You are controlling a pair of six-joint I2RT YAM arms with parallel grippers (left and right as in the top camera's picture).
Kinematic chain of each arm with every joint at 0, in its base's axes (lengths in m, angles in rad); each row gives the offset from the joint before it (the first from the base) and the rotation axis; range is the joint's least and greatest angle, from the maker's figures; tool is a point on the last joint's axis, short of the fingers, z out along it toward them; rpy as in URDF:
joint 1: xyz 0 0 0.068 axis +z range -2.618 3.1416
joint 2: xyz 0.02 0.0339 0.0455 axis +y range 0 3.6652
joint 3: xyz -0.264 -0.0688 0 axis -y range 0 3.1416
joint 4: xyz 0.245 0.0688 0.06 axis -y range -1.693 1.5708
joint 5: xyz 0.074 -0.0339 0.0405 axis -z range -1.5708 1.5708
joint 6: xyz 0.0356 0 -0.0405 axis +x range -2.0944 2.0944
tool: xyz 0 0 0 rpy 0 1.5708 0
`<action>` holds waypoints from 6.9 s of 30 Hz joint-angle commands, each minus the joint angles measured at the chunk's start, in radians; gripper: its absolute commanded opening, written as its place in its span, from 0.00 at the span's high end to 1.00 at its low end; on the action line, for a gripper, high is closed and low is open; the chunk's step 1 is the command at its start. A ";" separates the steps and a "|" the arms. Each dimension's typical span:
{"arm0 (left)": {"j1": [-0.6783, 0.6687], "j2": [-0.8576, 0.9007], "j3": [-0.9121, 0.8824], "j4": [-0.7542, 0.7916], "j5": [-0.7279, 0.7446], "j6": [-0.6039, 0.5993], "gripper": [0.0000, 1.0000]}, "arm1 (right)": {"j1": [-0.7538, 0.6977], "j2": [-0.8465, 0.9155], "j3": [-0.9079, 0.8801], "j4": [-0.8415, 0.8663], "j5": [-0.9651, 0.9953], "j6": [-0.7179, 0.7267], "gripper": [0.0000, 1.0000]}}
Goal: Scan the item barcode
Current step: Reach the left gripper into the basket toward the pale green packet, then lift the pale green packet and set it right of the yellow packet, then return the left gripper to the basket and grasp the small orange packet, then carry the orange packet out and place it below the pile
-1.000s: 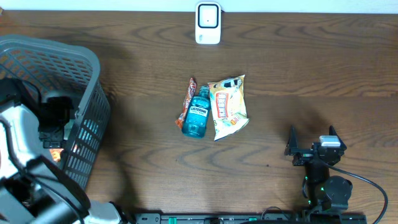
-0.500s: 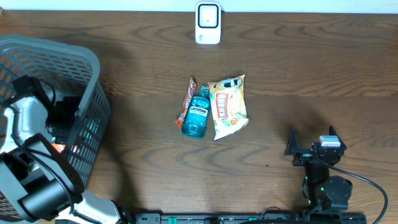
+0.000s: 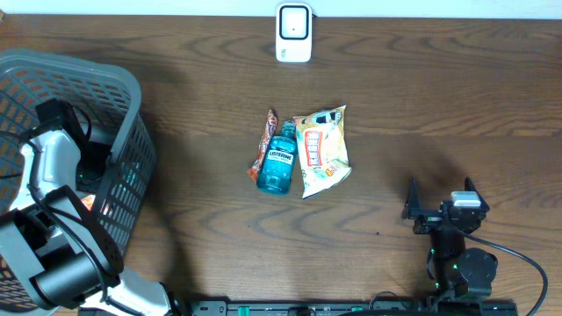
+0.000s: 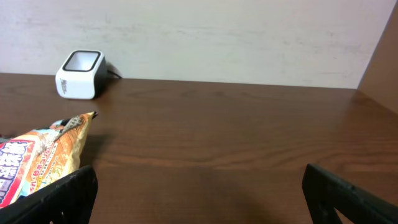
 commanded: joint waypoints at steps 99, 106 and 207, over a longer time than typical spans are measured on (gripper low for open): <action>-0.969 -0.719 0.044 0.324 -0.366 0.438 0.02 | 0.004 -0.005 -0.001 -0.003 0.000 -0.005 0.01; -0.550 -0.909 0.044 0.123 -0.369 0.303 0.02 | 0.004 -0.005 -0.001 -0.003 0.000 -0.005 0.01; -1.164 -0.561 -0.103 0.000 0.013 0.157 0.71 | 0.004 -0.005 -0.001 -0.003 0.000 -0.005 0.01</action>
